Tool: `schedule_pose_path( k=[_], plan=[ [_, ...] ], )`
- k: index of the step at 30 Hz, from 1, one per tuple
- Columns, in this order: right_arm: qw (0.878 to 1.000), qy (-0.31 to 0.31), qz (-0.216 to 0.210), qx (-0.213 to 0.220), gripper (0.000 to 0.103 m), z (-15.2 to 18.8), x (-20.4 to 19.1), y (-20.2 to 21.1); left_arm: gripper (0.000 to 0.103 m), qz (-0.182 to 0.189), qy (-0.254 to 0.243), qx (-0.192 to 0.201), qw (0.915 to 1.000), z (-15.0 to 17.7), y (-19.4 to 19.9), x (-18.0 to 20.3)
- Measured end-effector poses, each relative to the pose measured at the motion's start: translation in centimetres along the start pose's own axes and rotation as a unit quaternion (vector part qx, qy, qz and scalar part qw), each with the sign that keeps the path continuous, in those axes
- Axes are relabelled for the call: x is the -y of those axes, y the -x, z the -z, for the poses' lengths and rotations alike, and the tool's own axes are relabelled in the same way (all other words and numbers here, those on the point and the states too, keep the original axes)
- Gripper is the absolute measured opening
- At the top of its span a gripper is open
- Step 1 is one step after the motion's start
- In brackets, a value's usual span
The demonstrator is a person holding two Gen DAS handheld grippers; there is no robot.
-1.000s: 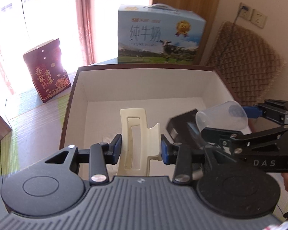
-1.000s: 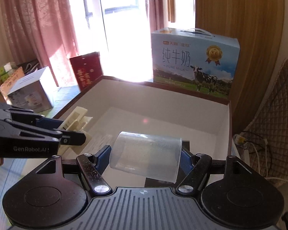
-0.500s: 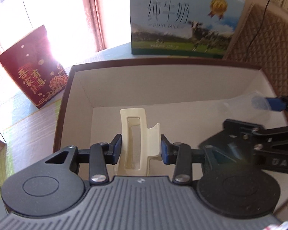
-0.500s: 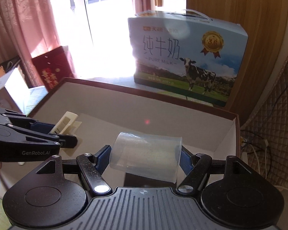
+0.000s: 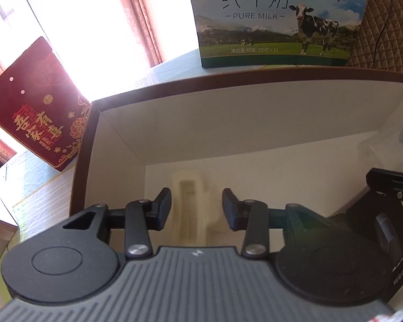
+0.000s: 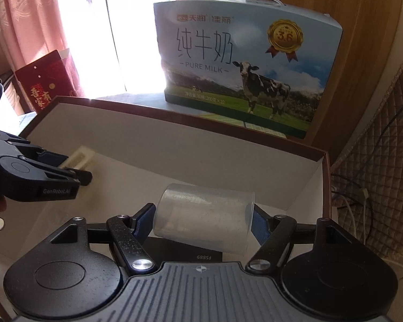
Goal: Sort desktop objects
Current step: 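Open both tools to release the cup and claw clip in the box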
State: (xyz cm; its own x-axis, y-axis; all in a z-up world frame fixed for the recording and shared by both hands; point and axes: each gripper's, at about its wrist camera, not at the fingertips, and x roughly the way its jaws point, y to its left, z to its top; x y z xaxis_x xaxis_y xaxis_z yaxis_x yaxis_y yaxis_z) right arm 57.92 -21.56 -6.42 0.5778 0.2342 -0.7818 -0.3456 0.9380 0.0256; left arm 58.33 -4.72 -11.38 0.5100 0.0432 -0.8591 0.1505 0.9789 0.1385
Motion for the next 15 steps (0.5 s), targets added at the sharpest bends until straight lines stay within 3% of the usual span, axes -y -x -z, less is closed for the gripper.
schedule_pose_path(
  k=[12,15],
  plan=[
    [1.000,0.009,0.002,0.024,0.071,-0.39,-0.04,-1.03,0.044,0.017,0.000,0.014,0.9998,0.47,0.49,-0.17],
    [0.999,0.017,0.001,0.035,0.084,-0.31,-0.11,-0.73,0.046,0.019,-0.005,0.019,0.9996,0.89,0.95,-0.28]
  ],
)
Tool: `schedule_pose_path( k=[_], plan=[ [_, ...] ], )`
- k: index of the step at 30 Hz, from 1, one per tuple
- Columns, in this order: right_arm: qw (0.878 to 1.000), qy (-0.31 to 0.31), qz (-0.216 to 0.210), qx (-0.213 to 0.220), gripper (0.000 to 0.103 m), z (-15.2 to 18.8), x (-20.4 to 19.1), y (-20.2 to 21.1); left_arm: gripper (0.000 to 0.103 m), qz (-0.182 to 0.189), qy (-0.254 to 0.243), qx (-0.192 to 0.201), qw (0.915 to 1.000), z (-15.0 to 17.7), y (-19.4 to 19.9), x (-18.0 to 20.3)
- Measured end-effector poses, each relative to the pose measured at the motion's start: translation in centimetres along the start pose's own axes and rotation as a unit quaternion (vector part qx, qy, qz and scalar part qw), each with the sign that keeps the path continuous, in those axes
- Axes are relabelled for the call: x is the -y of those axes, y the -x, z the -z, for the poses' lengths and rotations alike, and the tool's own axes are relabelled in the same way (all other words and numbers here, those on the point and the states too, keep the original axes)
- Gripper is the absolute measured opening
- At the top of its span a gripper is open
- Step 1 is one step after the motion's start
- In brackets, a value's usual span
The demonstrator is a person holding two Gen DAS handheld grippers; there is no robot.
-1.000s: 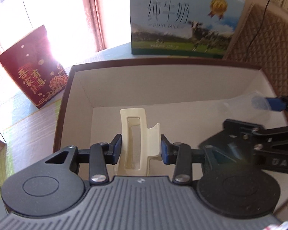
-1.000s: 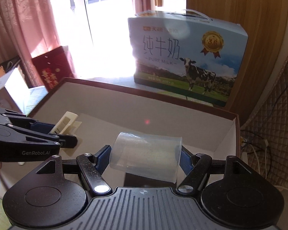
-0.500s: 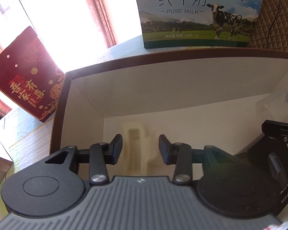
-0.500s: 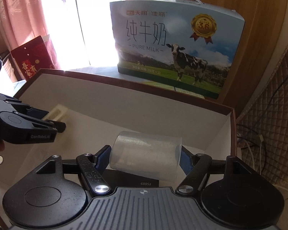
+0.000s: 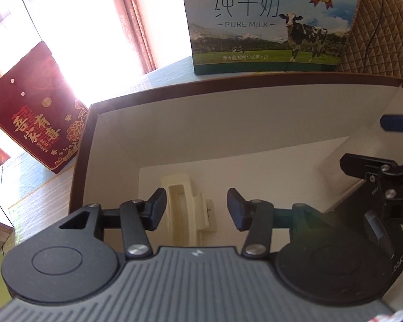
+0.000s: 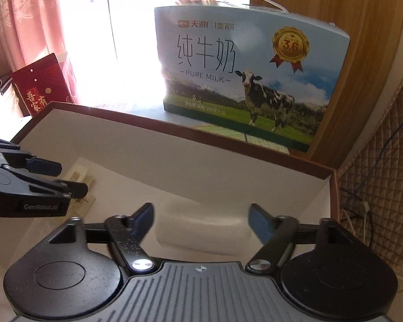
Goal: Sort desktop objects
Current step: 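Open both tools to release the cup and claw clip in the box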
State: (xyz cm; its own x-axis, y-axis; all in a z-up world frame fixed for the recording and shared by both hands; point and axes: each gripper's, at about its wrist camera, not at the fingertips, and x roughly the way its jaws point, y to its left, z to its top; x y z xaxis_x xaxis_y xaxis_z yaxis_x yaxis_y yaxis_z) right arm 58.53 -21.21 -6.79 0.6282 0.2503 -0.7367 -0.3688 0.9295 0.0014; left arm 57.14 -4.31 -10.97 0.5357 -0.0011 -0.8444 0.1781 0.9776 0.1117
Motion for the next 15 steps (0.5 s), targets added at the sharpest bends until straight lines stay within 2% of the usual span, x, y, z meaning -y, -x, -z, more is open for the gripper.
schedule_pose_path(
  k=[5,11,15],
  plan=[
    [1.000,0.001,-0.011,0.004,0.091,0.6,-0.2,1.3,0.049,0.010,0.002,0.006,0.9999,0.5,0.9,-0.3],
    [1.000,-0.007,-0.021,0.005,0.100,1.8,-0.4,3.6,0.059,0.015,-0.011,0.019,0.9996,1.2,2.8,0.0],
    [1.000,-0.012,-0.017,0.002,0.101,2.5,-0.6,5.0,0.065,0.021,-0.010,0.028,0.9993,1.7,4.2,0.3]
  ],
)
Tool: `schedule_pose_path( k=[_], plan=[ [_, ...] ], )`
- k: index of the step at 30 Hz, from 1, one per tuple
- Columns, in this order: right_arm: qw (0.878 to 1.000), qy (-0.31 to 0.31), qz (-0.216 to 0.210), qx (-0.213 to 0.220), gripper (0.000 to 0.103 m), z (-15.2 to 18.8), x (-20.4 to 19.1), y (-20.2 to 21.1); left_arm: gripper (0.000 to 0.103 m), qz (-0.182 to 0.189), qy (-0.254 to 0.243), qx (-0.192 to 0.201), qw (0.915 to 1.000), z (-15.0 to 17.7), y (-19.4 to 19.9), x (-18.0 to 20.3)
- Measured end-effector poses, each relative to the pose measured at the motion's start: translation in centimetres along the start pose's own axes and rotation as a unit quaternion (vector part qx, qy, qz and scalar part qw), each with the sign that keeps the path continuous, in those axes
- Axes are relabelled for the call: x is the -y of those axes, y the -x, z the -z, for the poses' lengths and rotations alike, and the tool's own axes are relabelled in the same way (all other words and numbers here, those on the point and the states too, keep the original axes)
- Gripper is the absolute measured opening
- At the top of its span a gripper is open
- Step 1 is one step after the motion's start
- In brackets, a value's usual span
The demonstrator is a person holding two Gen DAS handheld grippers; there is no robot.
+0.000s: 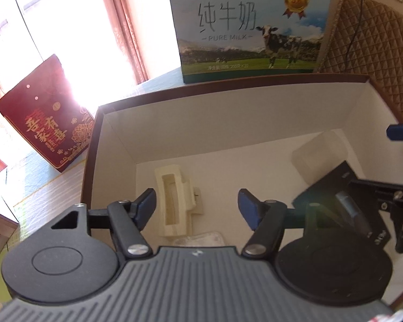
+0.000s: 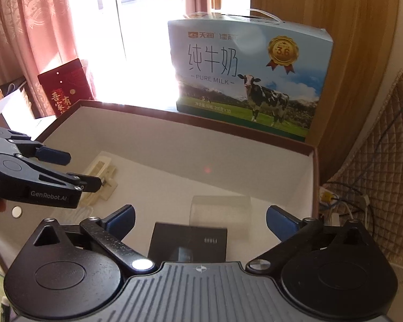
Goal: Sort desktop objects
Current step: 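Open both tools to release the cup and claw clip in the box, then withdraw both tools from the box toward the remaining items on the table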
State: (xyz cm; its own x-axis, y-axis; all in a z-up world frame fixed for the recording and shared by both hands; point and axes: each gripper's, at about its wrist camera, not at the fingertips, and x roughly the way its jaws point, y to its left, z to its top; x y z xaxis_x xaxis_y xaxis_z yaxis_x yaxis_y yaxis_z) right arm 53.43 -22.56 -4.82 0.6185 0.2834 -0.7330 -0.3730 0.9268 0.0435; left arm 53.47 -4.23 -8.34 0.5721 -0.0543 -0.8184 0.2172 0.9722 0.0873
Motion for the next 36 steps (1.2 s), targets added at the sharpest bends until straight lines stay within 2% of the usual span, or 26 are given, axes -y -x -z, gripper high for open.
schedule_pose_path(
  k=[2,5,7,13,17,22,24,36],
  plan=[
    [1.000,-0.002,0.001,-0.003,0.101,0.4,-0.2,0.8,0.069,0.005,0.004,0.001,1.0000,0.2,0.7,0.1],
    [1.000,-0.004,0.004,-0.003,0.101,0.9,-0.5,2.1,0.071,0.012,0.003,0.005,0.9999,0.7,2.2,0.4],
    [1.000,-0.005,0.004,-0.001,0.101,1.3,-0.7,3.1,0.076,0.009,-0.001,0.010,0.9999,1.2,3.3,0.6],
    [1.000,-0.021,0.007,0.003,0.101,2.1,-1.5,5.6,0.082,0.009,0.007,0.021,0.9997,2.8,6.5,0.7],
    [0.999,-0.031,0.004,0.004,0.101,2.6,-2.2,7.1,0.083,0.016,0.019,0.030,0.9992,4.2,8.7,0.4],
    [0.999,-0.045,0.000,0.002,0.101,3.4,-2.9,9.0,0.084,0.005,0.028,0.033,0.9990,5.9,11.0,0.3],
    [0.999,-0.044,0.002,-0.002,0.101,3.7,-3.3,9.6,0.087,0.000,0.033,0.030,0.9990,6.7,11.9,0.3],
    [1.000,-0.027,0.013,-0.005,0.101,6.2,-6.3,13.8,0.088,-0.017,0.044,0.031,0.9984,11.1,16.9,0.8]
  ],
)
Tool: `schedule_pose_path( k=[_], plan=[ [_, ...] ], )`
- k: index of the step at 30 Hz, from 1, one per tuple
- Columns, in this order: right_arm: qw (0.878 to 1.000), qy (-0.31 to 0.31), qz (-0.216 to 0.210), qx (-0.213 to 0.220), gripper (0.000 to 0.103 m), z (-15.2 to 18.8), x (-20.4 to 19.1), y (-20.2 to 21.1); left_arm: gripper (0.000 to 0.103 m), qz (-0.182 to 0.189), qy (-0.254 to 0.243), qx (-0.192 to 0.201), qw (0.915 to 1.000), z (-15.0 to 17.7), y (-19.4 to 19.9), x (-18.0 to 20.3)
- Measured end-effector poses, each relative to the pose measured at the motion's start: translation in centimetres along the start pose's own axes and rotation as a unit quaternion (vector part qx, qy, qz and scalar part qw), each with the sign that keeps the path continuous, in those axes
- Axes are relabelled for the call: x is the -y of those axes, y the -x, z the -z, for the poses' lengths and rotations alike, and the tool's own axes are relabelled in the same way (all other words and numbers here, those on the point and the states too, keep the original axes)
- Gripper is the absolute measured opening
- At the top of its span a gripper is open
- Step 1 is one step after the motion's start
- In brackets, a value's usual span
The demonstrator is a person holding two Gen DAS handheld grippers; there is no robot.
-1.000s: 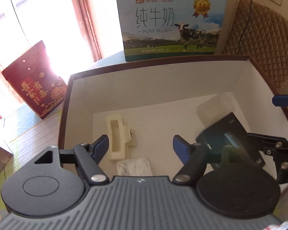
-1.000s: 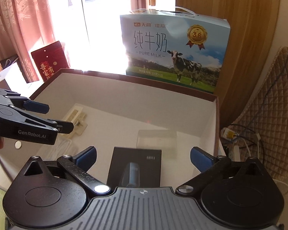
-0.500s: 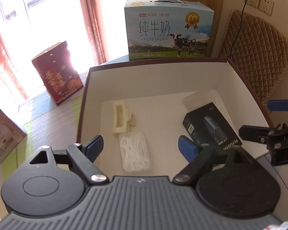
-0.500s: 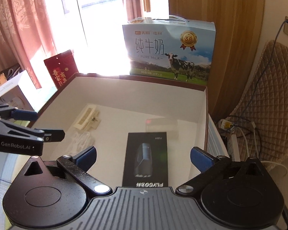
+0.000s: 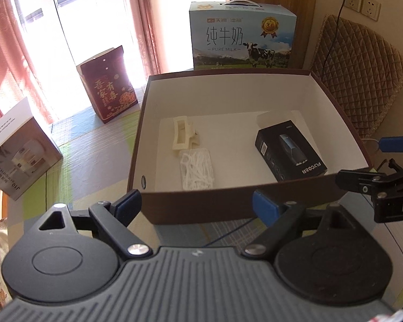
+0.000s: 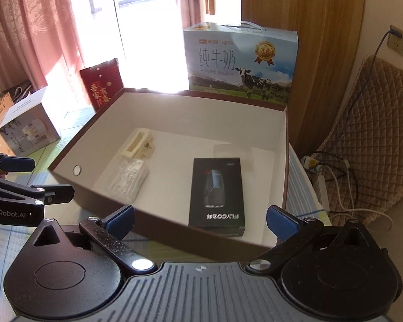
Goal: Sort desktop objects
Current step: 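Withdraw both tools from the box toward the remaining items on the table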
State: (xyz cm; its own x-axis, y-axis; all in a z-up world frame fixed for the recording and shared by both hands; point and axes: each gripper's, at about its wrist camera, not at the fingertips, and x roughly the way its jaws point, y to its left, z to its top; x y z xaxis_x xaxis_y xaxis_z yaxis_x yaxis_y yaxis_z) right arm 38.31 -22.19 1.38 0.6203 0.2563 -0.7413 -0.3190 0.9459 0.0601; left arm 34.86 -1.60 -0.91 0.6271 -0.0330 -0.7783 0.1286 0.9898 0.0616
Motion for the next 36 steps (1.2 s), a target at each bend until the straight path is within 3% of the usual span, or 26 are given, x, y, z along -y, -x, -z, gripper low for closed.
schedule_pose_path(
  k=[17,36],
  plan=[
    [1.000,0.028,-0.003,-0.003,0.101,4.4,-3.6,5.3,0.088,-0.007,0.010,0.010,0.9999,5.3,6.4,0.0],
    [0.998,0.044,-0.014,-0.033,0.101,8.4,-7.1,6.7,0.088,0.002,0.019,-0.015,0.9997,11.3,8.4,-0.2]
  ],
)
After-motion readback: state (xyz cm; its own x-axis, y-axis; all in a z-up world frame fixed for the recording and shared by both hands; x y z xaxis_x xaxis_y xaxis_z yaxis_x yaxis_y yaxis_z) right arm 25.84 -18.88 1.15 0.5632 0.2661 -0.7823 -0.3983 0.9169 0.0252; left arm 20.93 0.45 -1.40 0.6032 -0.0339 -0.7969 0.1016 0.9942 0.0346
